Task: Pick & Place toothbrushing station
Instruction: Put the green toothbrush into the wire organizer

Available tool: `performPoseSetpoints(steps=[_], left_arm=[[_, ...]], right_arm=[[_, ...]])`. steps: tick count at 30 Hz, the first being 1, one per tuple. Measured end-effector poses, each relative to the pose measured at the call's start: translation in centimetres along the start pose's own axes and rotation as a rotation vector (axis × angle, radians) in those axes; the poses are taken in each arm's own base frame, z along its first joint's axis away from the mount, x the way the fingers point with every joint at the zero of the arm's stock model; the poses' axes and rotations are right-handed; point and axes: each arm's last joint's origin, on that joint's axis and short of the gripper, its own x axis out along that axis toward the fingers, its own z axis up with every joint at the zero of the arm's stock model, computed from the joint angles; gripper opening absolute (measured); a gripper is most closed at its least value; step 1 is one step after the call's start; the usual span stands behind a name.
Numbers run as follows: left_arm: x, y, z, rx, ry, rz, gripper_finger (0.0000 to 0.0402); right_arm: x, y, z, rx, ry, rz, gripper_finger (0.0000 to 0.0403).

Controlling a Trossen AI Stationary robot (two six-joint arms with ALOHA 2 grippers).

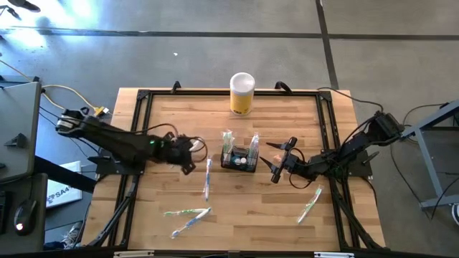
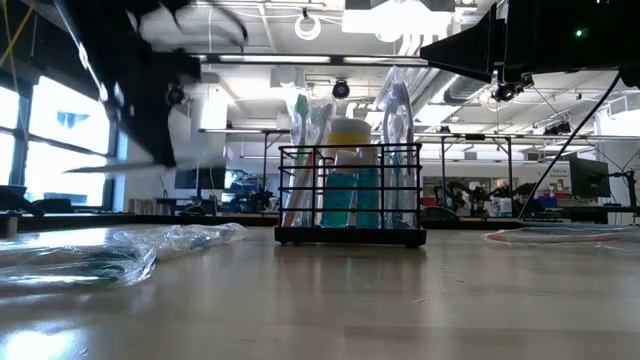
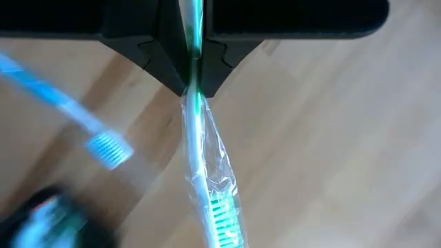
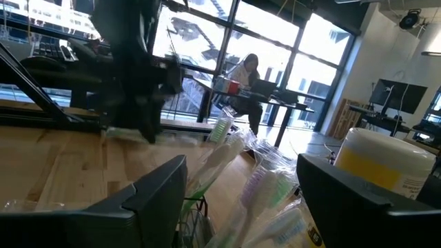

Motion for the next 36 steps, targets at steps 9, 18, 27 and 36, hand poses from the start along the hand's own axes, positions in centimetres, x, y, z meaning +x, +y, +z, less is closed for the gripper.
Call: performPoseSetpoints(steps=[9,18,27,36], left_arm=[[-8.7,-5.1,-1.1,0.215,-0.453,-0.279,0.0010],[-9.7,-10.0,-1.0,0.393,-0.779,-0.257,0.0009],[-4.9,-13.2,1.0,0.502,-0.890,-0.041,0.0008],[-3.9,-13.5,1.6,0.522,-0.904,-0.077,0.0008]], right_arm=[[0.0,0.3,0.2,0.054,-0.042,0.101,0.0267],[1.1,2.3,3.6,0.174,-0.249,0.505,0.0267],[3.2,3.5,4.9,0.146,-0.150,0.363,0.0267],[4.3,4.3,5.4,0.141,-0.158,0.353,0.0267]])
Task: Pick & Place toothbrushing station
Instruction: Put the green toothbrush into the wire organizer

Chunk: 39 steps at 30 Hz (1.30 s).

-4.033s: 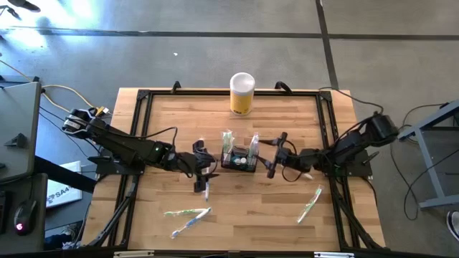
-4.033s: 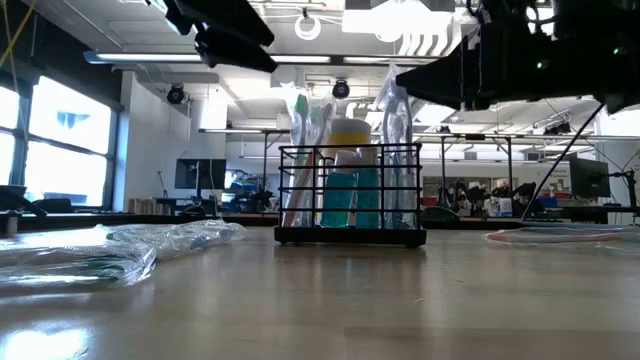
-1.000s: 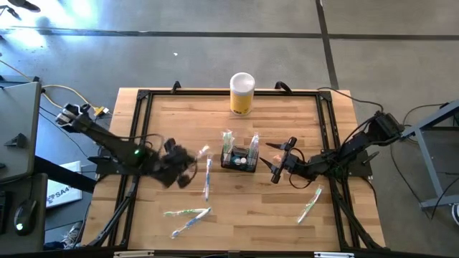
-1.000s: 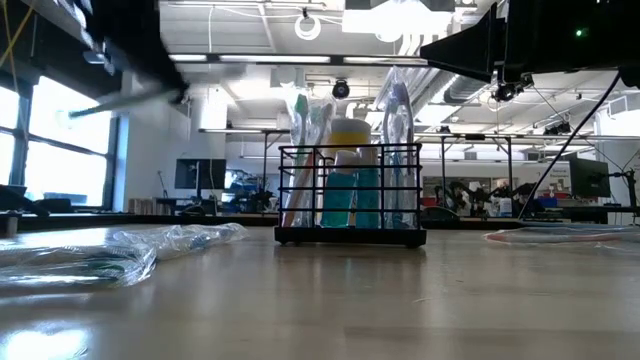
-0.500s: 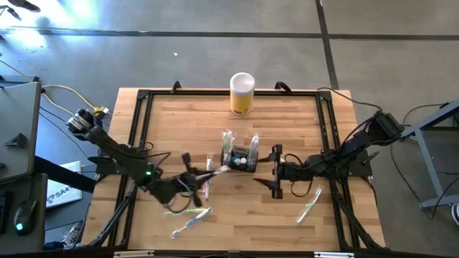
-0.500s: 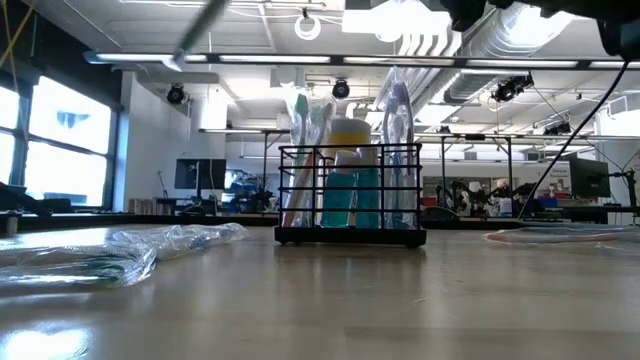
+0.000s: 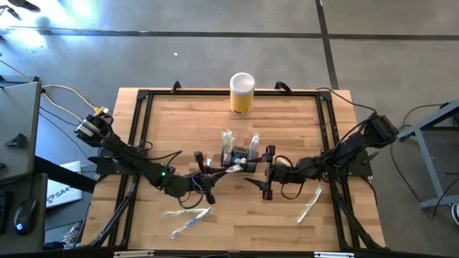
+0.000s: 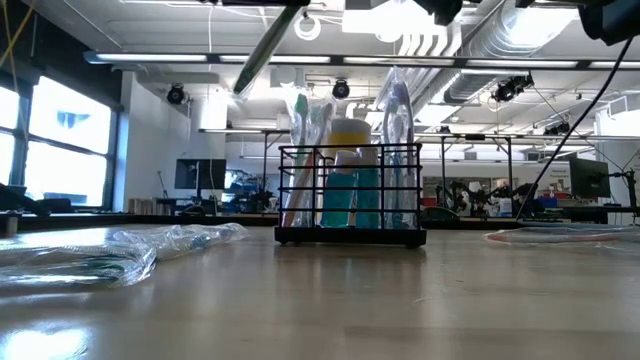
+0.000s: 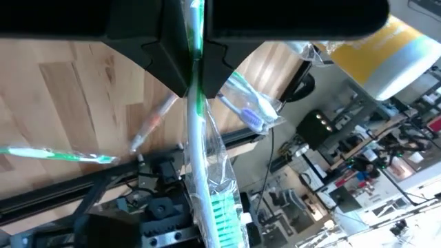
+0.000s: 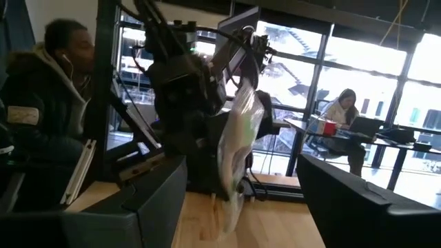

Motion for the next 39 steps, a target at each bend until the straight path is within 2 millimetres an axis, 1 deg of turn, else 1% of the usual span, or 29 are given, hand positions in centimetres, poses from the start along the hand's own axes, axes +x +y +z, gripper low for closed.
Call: performPoseSetpoints(steps=[6,11,13,19,22,26,33,35,39], left_arm=[[0.1,0.1,0.1,-0.012,-0.008,0.001,0.0008],[0.5,0.5,0.0,-0.010,0.000,0.015,0.0008],[0.7,0.7,-0.1,-0.009,0.003,0.024,0.0008],[0.8,0.7,-0.2,-0.005,0.011,0.022,0.0008],[0.8,0.7,-0.2,-0.005,0.012,0.027,0.0008],[0.8,0.7,-0.2,-0.009,0.010,0.031,0.0008],[2.1,1.2,-0.7,-0.027,0.012,0.050,0.0008],[2.5,1.3,-0.9,-0.024,0.017,0.049,0.0008],[2.5,1.2,-1.0,-0.016,0.023,0.045,0.0008]], right_arm=[[1.1,-1.1,0.5,0.011,-0.025,-0.037,0.0267],[2.0,-1.9,0.7,0.089,-0.044,0.077,0.0267],[2.3,-2.2,0.7,0.110,-0.037,0.080,0.0267],[2.6,-2.8,0.5,0.113,-0.018,0.061,0.0267],[2.7,-3.0,0.4,0.110,-0.014,0.054,0.0259],[2.8,-3.4,0.3,0.107,-0.015,0.051,0.0231],[3.2,-3.7,0.5,0.100,-0.023,0.072,0.0168],[3.3,-3.6,0.5,0.089,-0.002,0.071,0.0149],[3.6,-3.5,0.4,0.075,0.043,0.074,0.0104]])
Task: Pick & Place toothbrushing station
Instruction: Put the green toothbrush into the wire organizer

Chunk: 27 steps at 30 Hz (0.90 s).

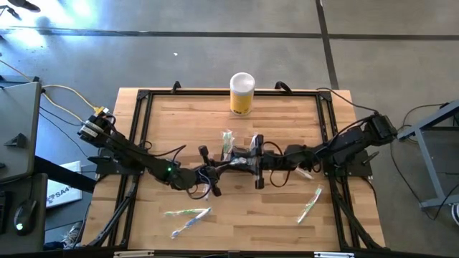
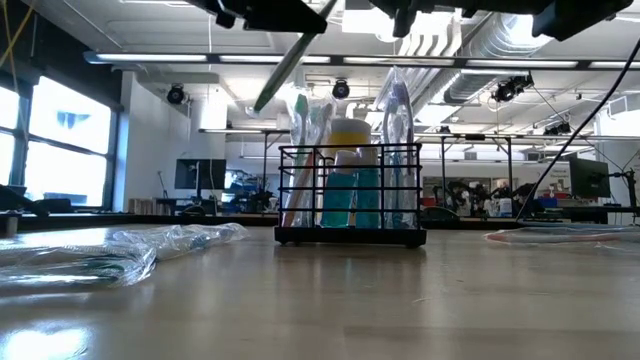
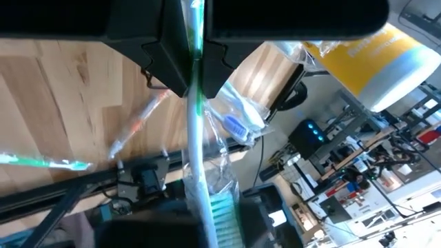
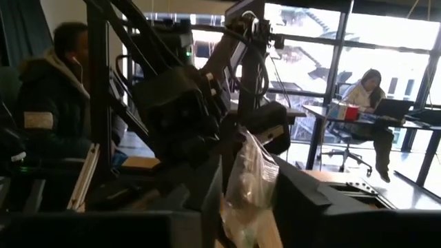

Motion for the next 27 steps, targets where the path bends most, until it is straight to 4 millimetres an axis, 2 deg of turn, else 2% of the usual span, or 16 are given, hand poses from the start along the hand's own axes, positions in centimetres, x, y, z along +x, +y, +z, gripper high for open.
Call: performPoseSetpoints(steps=[5,7,11,20,23,27], left_arm=[[0.0,0.0,0.0,0.007,0.002,-0.002,0.0008],[0.0,0.0,-0.1,0.011,0.004,-0.005,0.0010],[0.0,-0.2,-0.2,0.061,0.003,-0.051,0.0040],[0.0,-0.4,-0.1,0.098,-0.019,-0.121,0.0155],[-0.3,-0.7,-0.2,0.030,-0.005,-0.139,0.0192],[-0.6,-0.8,-0.4,-0.011,0.024,-0.134,0.0225]], right_arm=[[0.0,0.1,-0.3,-0.031,0.029,0.006,0.0032],[0.0,0.1,-0.3,-0.046,0.031,0.012,0.0016],[0.0,0.2,-0.4,-0.060,0.039,0.020,0.0017],[-0.1,0.5,-0.4,-0.068,0.052,0.009,0.0015],[-0.5,1.2,-0.4,-0.120,0.083,-0.014,0.0015],[-1.6,2.4,0.8,-0.183,0.116,-0.070,0.0015]])
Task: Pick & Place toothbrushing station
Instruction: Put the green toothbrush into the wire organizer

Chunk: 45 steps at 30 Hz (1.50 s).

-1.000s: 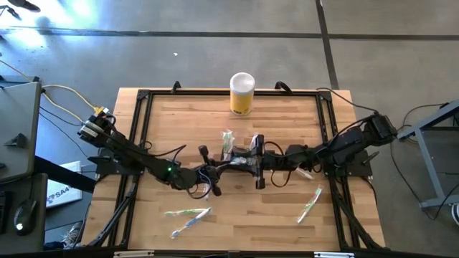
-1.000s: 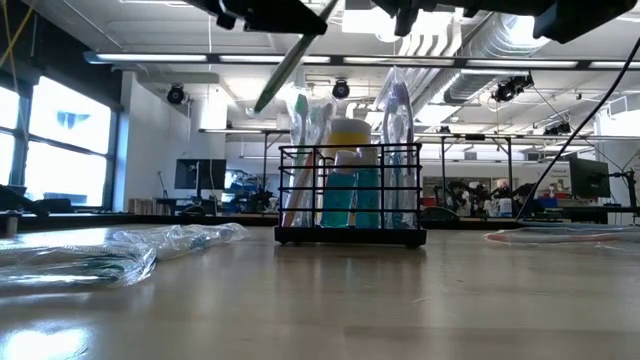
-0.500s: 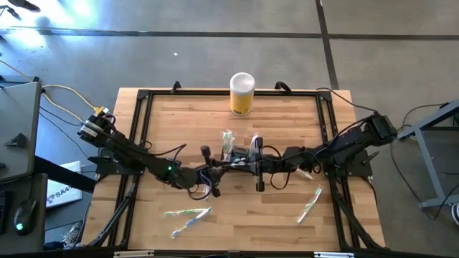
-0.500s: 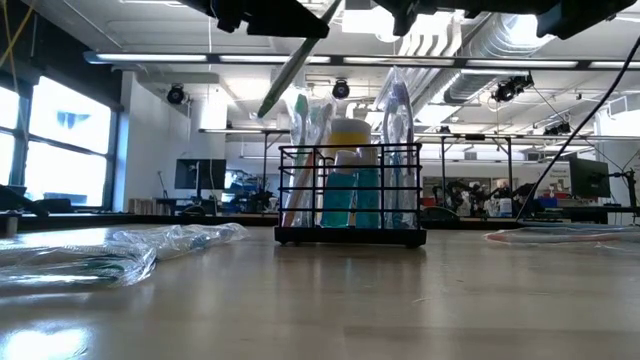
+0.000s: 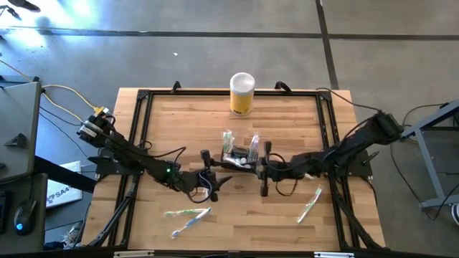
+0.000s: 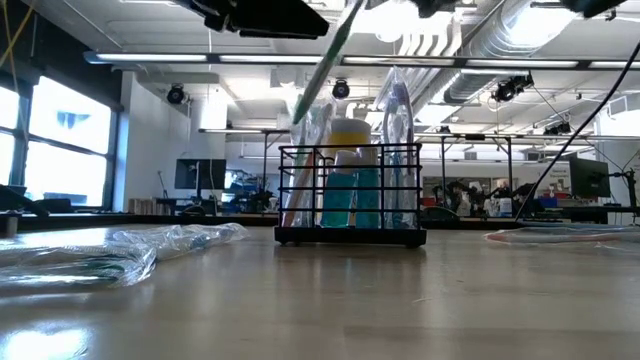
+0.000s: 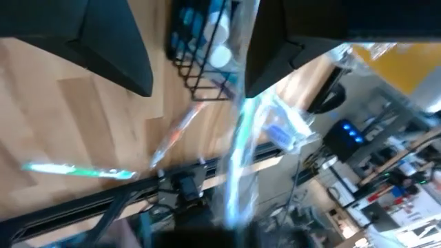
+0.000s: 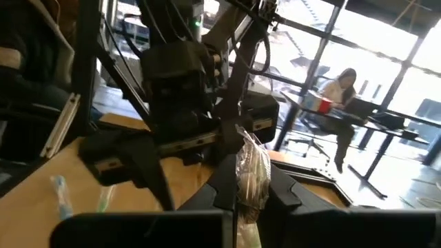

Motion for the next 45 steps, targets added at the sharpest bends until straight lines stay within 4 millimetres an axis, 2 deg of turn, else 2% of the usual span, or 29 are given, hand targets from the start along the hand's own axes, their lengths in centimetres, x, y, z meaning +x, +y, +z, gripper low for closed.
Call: performPoseSetpoints(steps=[11,16,19,26,38,45], left_arm=[[-1.8,-0.2,0.3,0.057,0.048,0.079,0.0239],[-2.5,-0.7,-0.2,0.107,0.088,0.095,0.0239],[-2.8,-0.9,-0.4,0.110,0.103,0.089,0.0239],[-3.0,-1.1,-1.3,0.095,0.166,0.081,0.0239],[-3.4,-0.9,-3.0,0.026,0.276,0.088,0.0239],[-3.4,-1.0,-3.2,0.016,0.296,0.067,0.0239]], right_arm=[[-6.0,2.1,5.0,0.111,-0.031,0.169,0.0015],[-8.4,1.4,5.9,0.098,0.055,-0.024,0.0015],[-9.0,0.7,5.7,0.135,0.105,-0.108,0.0015],[-7.6,-0.7,4.1,0.220,0.186,-0.178,0.0015],[-4.4,-2.0,0.6,0.349,0.344,-0.081,0.0015],[-3.3,-2.8,-1.5,0.402,0.444,-0.110,0.0015]])
